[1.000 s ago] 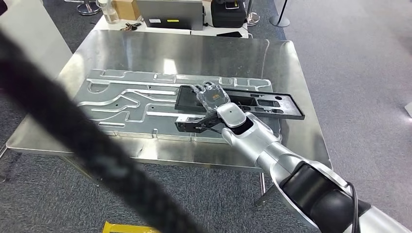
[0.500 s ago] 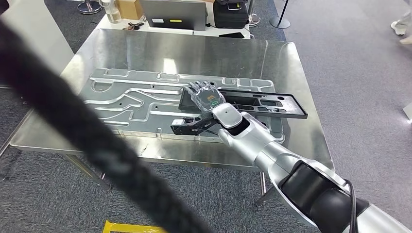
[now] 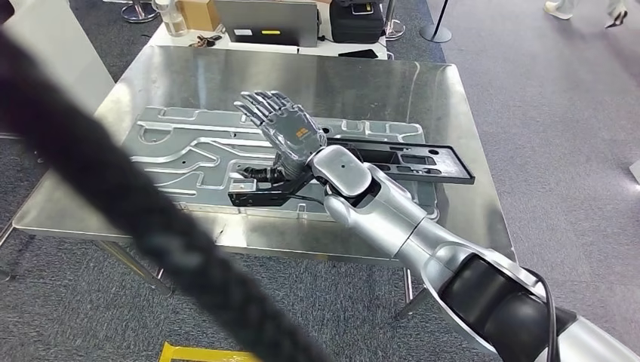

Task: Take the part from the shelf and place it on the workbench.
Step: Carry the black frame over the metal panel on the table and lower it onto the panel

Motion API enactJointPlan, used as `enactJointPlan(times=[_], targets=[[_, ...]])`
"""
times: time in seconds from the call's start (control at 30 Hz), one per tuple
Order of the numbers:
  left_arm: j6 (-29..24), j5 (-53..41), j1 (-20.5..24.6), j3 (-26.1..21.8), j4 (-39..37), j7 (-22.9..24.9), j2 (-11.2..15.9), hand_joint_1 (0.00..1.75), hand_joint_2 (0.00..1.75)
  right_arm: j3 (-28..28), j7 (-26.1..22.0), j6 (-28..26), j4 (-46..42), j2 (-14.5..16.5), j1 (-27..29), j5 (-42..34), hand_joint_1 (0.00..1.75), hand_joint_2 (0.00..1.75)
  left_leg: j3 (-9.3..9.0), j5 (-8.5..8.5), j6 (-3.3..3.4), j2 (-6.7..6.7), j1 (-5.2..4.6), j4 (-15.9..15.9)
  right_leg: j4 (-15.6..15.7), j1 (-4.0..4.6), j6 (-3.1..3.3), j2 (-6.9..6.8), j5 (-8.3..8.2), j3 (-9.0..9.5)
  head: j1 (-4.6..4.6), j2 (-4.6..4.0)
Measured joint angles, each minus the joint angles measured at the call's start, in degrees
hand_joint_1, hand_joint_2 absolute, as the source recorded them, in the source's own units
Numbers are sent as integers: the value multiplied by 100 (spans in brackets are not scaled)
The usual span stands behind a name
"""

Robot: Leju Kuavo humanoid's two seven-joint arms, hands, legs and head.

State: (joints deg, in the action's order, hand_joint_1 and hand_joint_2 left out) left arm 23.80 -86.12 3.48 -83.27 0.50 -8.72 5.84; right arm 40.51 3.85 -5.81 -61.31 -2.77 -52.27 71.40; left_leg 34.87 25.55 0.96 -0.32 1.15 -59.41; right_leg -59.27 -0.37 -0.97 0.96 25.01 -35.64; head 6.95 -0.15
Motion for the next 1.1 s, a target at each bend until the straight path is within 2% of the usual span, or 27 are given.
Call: enactJointPlan(times=[0.03, 0.07, 0.17, 0.2, 0.23, 0.27, 0.33, 0.37, 0.4, 0.43, 0.5, 0.53, 0.57, 0.63, 0.7, 0.73, 0.77, 0.8, 0.87, 0.9, 0.93, 1.0, 1.03, 1.1], targets=[[8, -2, 6, 0, 0, -1, -1, 0, 0, 15, -10, -26, -7, -16, -1, 8, 0, 0, -24, -27, 30, 0, 17, 47, -54, 0, -14, -12, 53, -18, 2, 0], [15, -4, 10, 0, 0, -1, -2, 0, 0, 26, -14, -49, -9, -34, -3, 17, 0, 0, -46, -56, 60, -1, 37, 96, -214, -1, -28, -23, 172, -85, 2, 0], [25, -6, 10, 1, 0, -1, -2, 0, 0, 39, -16, -82, 3, -77, 21, 39, 0, 0, -49, -91, 89, -32, 57, 137, -1216, -39, -69, -40, 707, -533, 2, 0], [25, -6, 8, 2, 0, -1, -2, 0, 0, 49, -16, -84, 8, -86, 40, 45, 0, 0, -44, -92, 79, -60, 63, 133, -1457, -63, -86, -42, 775, -637, 3, 0], [25, -6, 7, 2, 0, -1, -2, 0, 0, 59, -16, -84, 13, -97, 56, 50, 0, 0, -43, -91, 64, -92, 72, 127, -1504, -88, -101, -44, 739, -647, 2, 0], [25, -6, 7, 2, 0, -1, -2, 0, 0, 69, -15, -85, 16, -108, 65, 54, 0, 0, -42, -87, 38, -135, 87, 117, -1331, -114, -116, -40, 602, -545, 3, 0], [25, -6, 10, 2, 0, -1, -2, 0, 0, 77, -15, -88, 20, -130, 59, 60, 0, 0, -37, -70, -35, -219, 116, 85, -588, -161, -141, 56, 277, -141, 3, 0], [25, -6, 17, 2, 0, -2, -2, 0, 0, 80, -15, -89, 21, -140, 55, 61, 0, 0, -26, -63, -84, -261, 120, 66, -278, -165, -137, 116, 186, 21, 2, 0], [25, -6, 24, 2, 0, -3, -2, 0, 0, 86, -15, -92, 21, -147, 55, 62, 0, 0, -13, -67, -135, -299, 123, 59, -93, -158, -121, 155, 158, 114, 1, 0], [25, -6, 26, 2, 0, -4, -3, 0, 0, 96, -15, -95, 21, -155, 56, 64, 0, 0, 0, -80, -185, -337, 126, 69, -42, -136, -92, 166, 183, 139, 1, 0], [26, -7, 17, 2, -1, -10, -5, 0, 0, 121, -17, -109, 27, -159, 52, 67, 0, 0, 9, -103, -272, -387, 146, 102, -26, -112, 0, 63, 161, 143, 3, 0], [27, -8, 5, 2, -1, -16, -5, 0, 0, 134, -21, -122, 33, -155, 43, 71, 0, 0, 29, -76, -296, -337, 149, 67, -8, -113, 55, 13, 151, 153, 2, 0], [27, -9, -3, 2, -2, -23, -4, 0, 0, 151, -25, -139, 40, -149, 31, 74, 0, 0, 86, 6, -307, -258, 145, -63, 13, -116, 108, -39, 140, 163, 1, 0], [27, -4, -8, 2, -2, -40, 9, 0, 0, 215, -51, -181, 56, -135, 25, 90, 0, 0, 370, 332, -298, -86, 122, -675, 32, -91, 185, -148, 138, 175, -3, 0], [30, 5, -22, 1, -2, -57, 27, 0, 0, 324, -87, -218, 60, -117, 62, 113, 0, 0, 709, 612, -287, -47, 108, -1382, 30, -42, 220, -259, 150, 176, -3, 0], [34, 10, -42, 0, -2, -66, 38, 0, 0, 391, -96, -237, 47, -93, 91, 132, 0, 0, 775, 619, -279, -38, 103, -1520, 27, -19, 233, -315, 159, 179, -2, 0], [43, 23, -67, -1, -2, -73, 57, 0, 0, 459, -92, -253, 25, -50, 117, 157, 0, 0, 718, 513, -266, -18, 98, -1418, 21, -2, 243, -368, 169, 186, -2, 0], [56, 41, -92, -3, -2, -79, 87, 0, 0, 524, -73, -268, -1, 8, 133, 184, 0, 0, 556, 334, -246, 32, 90, -1111, 12, 10, 247, -419, 184, 196, -2, 0], [105, 90, -116, -8, -2, -85, 168, 0, 0, 636, -9, -286, -40, 167, 129, 234, 0, 0, 168, 49, -193, 293, 38, -348, -20, 43, 227, -513, 224, 214, -1, 0], [134, 102, -120, -10, -2, -79, 209, 0, 0, 687, 26, -291, -46, 251, 113, 256, 0, 44, 58, -10, -165, 380, 8, -119, -32, 60, 207, -555, 241, 219, -1, 0], [162, 106, -122, -11, -2, -72, 246, 0, 0, 736, 57, -297, -48, 337, 95, 275, 0, 87, 21, -15, -140, 424, -18, -19, -39, 78, 186, -602, 253, 225, 0, 0], [193, 81, -146, -11, -2, -51, 310, 0, 0, 828, 96, -314, -57, 498, 57, 297, 0, 175, 28, -39, -94, 287, -24, 1, -32, 92, 139, -704, 272, 245, 0, 0], [196, 68, -164, -11, -2, -46, 333, 0, 0, 860, 106, -325, -75, 558, 39, 298, 0, 175, 23, -55, -70, 224, -13, 20, -58, 79, 107, -677, 310, 249, 1, 0], [192, 55, -189, -9, -2, -48, 362, 0, 0, 905, 115, -352, -131, 615, 5, 299, 0, 175, 14, -87, -9, 101, 16, 56, -373, 40, 46, -446, 542, 131, 1, 0]])
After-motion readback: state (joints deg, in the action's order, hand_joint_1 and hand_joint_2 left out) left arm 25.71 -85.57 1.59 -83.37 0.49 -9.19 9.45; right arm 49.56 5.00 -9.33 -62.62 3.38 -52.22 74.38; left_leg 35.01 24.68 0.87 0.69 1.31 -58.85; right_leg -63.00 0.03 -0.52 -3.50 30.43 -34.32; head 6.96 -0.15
